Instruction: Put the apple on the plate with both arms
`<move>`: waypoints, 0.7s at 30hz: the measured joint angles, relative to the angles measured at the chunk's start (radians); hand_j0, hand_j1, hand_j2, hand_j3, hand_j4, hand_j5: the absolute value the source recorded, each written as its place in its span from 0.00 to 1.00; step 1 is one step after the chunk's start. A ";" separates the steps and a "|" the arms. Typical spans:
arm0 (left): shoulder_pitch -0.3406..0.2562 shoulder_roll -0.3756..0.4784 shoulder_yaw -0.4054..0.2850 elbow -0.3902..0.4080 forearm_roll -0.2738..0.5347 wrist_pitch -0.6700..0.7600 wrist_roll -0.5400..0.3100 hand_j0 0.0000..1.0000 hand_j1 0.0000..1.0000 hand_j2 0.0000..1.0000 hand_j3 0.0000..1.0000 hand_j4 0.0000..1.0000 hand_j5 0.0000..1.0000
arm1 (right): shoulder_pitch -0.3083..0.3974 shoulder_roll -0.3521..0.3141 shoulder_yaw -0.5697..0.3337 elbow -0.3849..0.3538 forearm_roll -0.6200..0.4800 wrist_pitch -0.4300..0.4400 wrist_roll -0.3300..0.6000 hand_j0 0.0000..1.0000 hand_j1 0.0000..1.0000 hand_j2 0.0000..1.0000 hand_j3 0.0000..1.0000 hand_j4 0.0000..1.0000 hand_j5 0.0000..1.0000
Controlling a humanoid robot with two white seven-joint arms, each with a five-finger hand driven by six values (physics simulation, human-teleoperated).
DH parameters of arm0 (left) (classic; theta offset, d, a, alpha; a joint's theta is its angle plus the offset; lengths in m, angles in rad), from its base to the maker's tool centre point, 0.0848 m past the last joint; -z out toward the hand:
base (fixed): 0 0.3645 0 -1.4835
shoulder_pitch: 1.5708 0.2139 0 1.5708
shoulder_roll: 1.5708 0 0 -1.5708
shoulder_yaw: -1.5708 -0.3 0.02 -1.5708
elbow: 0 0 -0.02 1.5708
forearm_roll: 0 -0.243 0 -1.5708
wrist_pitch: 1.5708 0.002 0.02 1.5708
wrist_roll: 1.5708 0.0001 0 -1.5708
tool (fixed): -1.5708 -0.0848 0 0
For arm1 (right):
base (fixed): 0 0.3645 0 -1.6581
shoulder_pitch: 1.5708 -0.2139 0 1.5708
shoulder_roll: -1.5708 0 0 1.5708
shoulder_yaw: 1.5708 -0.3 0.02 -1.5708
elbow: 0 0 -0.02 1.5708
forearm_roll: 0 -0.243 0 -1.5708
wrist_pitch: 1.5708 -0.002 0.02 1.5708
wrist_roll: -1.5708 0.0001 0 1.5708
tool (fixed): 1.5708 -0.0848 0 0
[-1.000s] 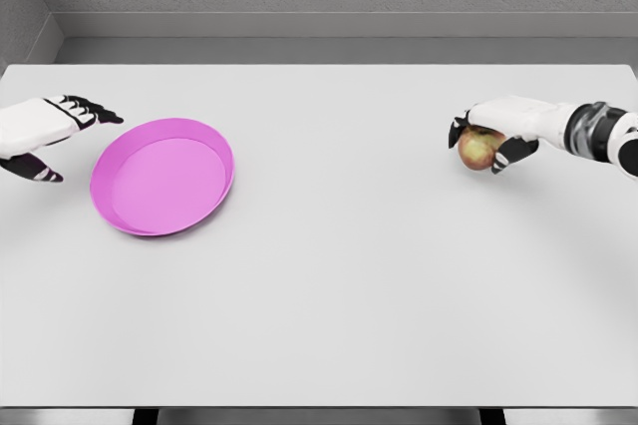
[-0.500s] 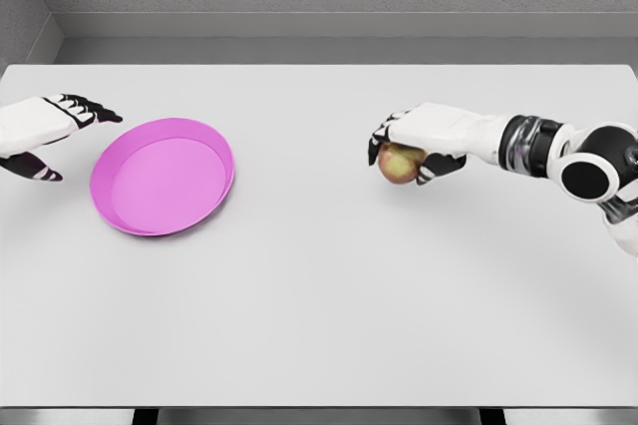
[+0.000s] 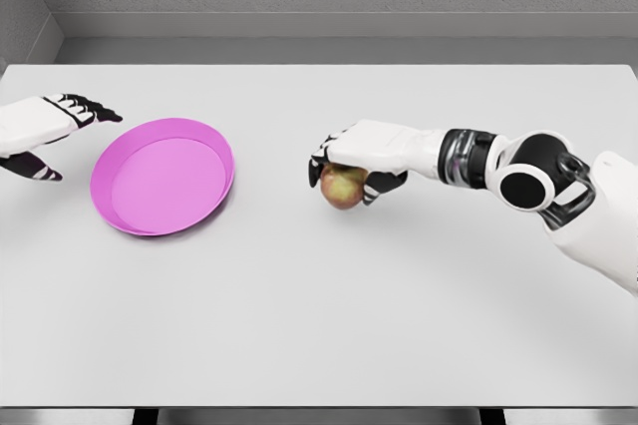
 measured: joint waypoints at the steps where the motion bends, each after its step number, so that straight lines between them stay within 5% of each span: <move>1: 0.000 0.000 0.000 0.000 0.000 0.000 0.000 1.00 1.00 1.00 1.00 1.00 1.00 | -0.005 0.010 0.007 0.002 0.001 0.008 0.000 0.57 0.57 0.57 0.57 0.57 0.57; 10: 0.000 0.000 0.001 -0.002 0.000 0.000 0.000 1.00 1.00 1.00 1.00 1.00 1.00 | -0.026 0.058 0.043 0.018 0.002 0.065 0.000 0.57 0.57 0.57 0.57 0.57 0.57; 11: 0.000 0.000 0.001 -0.002 0.000 0.000 0.000 1.00 1.00 1.00 1.00 1.00 1.00 | -0.025 0.060 0.045 0.019 0.002 0.067 0.000 0.60 0.60 0.60 0.60 0.60 0.60; 12: 0.000 0.000 0.001 -0.002 0.000 0.000 0.000 1.00 1.00 1.00 1.00 1.00 1.00 | -0.025 0.062 0.047 0.019 0.002 0.068 0.000 0.93 0.93 0.93 0.93 0.93 0.93; 13: 0.000 0.000 0.001 -0.002 0.000 0.000 0.000 1.00 1.00 1.00 1.00 1.00 1.00 | -0.025 0.063 0.049 0.019 0.001 0.070 0.000 1.00 1.00 1.00 1.00 1.00 1.00; 21: 0.000 0.001 0.001 -0.003 0.000 0.000 0.000 1.00 1.00 1.00 1.00 1.00 1.00 | -0.028 0.058 0.050 0.012 0.000 0.069 0.000 1.00 1.00 1.00 1.00 1.00 1.00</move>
